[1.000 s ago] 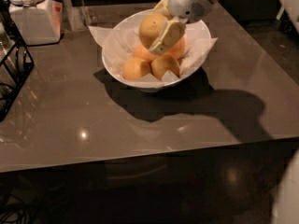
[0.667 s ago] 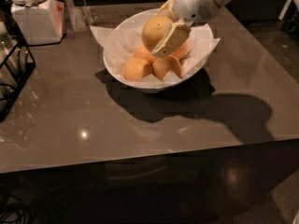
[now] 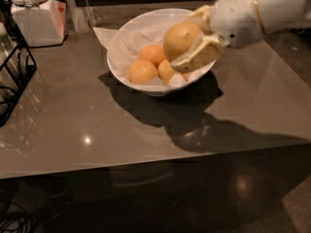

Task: Pick orange from white bowl

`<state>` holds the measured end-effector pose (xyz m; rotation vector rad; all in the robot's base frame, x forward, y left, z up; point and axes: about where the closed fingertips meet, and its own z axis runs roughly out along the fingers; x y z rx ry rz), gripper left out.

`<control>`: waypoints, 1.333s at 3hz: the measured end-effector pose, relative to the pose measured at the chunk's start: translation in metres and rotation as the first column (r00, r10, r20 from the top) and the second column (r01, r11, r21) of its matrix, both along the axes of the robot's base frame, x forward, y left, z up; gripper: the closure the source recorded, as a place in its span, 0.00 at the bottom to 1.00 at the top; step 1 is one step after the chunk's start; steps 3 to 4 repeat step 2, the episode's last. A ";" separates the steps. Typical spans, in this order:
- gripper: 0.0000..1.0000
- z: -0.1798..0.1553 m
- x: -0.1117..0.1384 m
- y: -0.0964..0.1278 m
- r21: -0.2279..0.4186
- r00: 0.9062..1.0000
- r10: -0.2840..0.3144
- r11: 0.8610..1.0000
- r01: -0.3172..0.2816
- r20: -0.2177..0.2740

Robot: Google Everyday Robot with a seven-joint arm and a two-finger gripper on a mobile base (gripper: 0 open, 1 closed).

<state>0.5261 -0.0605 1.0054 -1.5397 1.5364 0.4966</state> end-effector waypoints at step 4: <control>1.00 -0.030 -0.014 -0.035 -0.009 0.996 -0.071 0.997 0.071 -0.062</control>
Offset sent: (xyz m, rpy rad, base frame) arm -0.0133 -0.0346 -0.0300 -0.0052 0.0622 -0.0715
